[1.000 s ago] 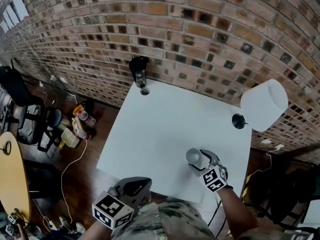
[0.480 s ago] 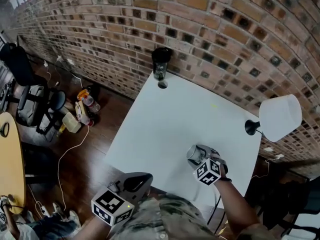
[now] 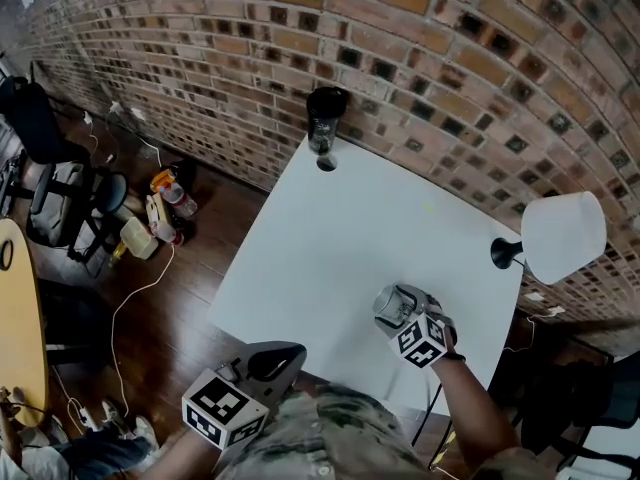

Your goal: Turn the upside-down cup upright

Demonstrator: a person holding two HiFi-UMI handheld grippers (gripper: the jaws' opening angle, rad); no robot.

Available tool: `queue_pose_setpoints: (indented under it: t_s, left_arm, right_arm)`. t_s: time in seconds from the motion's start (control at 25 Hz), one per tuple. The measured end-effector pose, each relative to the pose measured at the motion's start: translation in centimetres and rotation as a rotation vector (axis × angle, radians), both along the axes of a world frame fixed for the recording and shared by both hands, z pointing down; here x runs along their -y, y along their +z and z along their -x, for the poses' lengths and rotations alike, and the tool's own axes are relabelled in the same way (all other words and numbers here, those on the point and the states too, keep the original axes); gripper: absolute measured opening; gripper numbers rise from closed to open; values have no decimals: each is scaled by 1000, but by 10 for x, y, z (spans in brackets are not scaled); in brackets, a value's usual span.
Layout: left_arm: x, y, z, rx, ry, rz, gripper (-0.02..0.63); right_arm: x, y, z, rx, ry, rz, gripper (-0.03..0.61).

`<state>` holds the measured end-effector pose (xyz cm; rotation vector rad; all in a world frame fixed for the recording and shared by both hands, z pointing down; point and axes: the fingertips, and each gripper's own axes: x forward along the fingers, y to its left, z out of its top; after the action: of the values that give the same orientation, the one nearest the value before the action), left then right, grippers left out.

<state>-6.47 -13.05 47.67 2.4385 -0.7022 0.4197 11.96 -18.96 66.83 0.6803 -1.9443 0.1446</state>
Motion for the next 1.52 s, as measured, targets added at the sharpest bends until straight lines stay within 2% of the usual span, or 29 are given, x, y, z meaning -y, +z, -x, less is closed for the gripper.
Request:
queue_pose_setpoints:
  t_s: [0.36, 0.64, 0.84, 0.96, 1.08, 1.4, 1.52]
  left_arm:
    - [-9, -5, -22, 17, 42, -9, 6]
    - [-18, -9, -31, 42, 32, -14, 6]
    - [-22, -10, -35, 40, 22, -23, 6]
    - [-23, -10, -38, 27, 22, -27, 6]
    - [-22, -10, -39, 16, 23, -30, 6]
    - [-22, -4, -25, -16, 15, -27, 6]
    - [-18, -2, -14, -29, 9, -22, 6]
  right_arm:
    - [-22, 11, -46, 68, 87, 44, 359]
    - [-27, 17, -58, 136, 92, 35, 270]
    - [-28, -4, -61, 133, 95, -1, 265]
    - [-29, -19, -64, 65, 71, -11, 264]
    - [-30, -29, -64, -47, 14, 2, 264]
    - [-30, -29, -67, -485, -278, 61, 262]
    - [-23, -29, -62, -598, -351, 83, 262]
